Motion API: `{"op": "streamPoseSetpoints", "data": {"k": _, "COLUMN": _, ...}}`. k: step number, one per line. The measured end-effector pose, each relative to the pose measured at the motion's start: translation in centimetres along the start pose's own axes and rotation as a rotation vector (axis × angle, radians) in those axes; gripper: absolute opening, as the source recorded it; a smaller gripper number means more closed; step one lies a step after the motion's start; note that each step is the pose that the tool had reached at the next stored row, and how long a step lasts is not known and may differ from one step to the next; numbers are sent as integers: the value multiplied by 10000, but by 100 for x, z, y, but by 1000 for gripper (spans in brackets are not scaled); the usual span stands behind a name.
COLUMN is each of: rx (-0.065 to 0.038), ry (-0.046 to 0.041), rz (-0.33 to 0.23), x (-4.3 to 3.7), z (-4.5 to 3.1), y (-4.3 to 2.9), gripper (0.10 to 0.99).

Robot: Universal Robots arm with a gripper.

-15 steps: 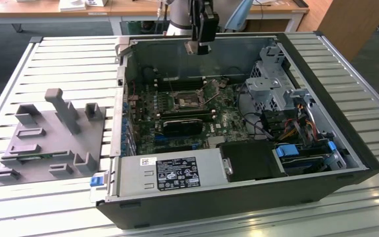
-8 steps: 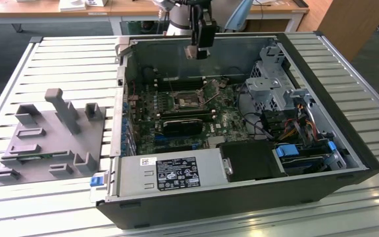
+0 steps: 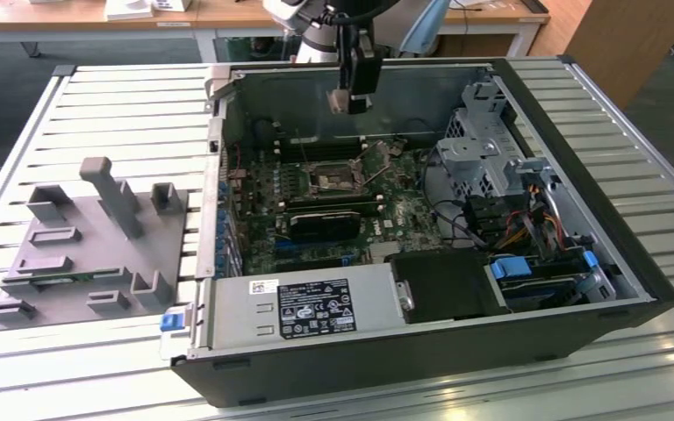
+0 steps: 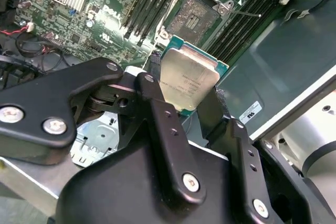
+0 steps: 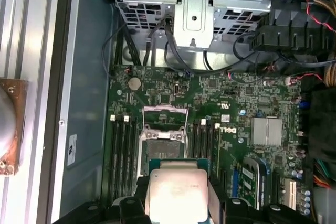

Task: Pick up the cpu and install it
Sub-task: 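Place the cpu into insertion slot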

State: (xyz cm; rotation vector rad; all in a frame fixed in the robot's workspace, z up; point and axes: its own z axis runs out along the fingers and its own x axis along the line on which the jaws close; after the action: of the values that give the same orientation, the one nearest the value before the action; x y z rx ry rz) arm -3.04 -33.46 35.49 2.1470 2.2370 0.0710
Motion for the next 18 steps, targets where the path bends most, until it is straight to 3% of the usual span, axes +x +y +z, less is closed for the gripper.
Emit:
{"op": "streamPoseSetpoints", "data": {"k": 7, "rx": 9, "ry": 5, "rz": 71, "x": 108, "z": 129, "y": -4, "gripper": 525}}
{"op": "streamPoseSetpoints", "data": {"k": 18, "rx": 12, "ry": 3, "rz": 111, "x": 111, "z": 319, "y": -15, "gripper": 525}}
